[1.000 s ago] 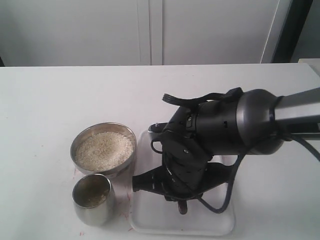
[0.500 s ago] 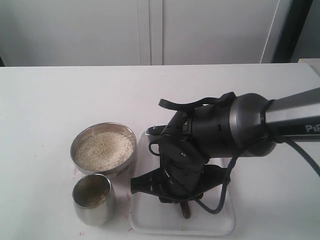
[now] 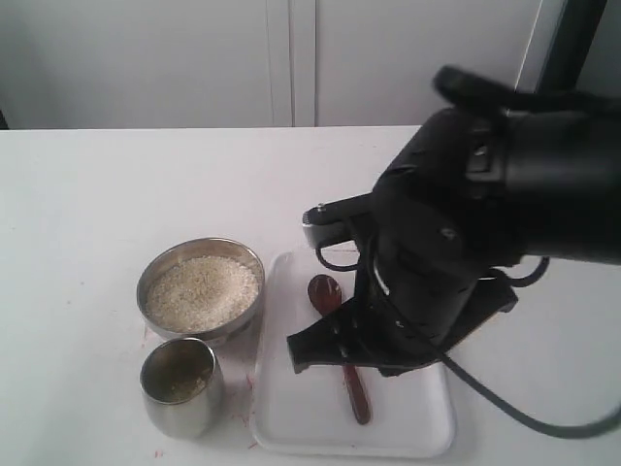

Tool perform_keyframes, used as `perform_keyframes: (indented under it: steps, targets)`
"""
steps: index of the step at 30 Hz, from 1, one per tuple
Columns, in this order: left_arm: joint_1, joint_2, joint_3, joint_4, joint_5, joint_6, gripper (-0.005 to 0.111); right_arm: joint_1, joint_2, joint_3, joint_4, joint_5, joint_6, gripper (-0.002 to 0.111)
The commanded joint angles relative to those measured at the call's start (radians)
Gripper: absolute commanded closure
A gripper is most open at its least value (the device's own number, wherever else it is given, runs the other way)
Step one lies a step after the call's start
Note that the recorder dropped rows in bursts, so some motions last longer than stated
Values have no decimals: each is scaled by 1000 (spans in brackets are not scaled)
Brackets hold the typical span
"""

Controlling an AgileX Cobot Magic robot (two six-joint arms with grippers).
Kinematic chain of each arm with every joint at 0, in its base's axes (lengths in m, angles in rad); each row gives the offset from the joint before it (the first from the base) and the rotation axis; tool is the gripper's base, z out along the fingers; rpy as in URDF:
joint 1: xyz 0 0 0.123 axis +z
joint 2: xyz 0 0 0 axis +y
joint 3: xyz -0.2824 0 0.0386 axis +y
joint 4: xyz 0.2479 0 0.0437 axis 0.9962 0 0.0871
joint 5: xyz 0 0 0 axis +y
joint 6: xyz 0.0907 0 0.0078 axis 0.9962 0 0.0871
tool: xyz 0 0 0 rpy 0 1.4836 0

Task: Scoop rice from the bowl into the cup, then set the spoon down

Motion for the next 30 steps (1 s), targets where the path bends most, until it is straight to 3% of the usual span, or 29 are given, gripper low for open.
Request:
perform_keyframes:
  steps: [1,12,20,30]
  targets:
    - [-7,1,-6,-9,-6,-1,92,73,-144,21,20,83,-31,108]
    - [-7,1,-6,-9,-6,-1,92,313,-385,190,183,31,-37,108]
    - [-7,1,-6,-9,-6,-1,92,336,-432,240,183,38,-37,108]
    - [-7,1,-6,-9,-6,-1,92,336,-432,241,-29,-31,-54,108]
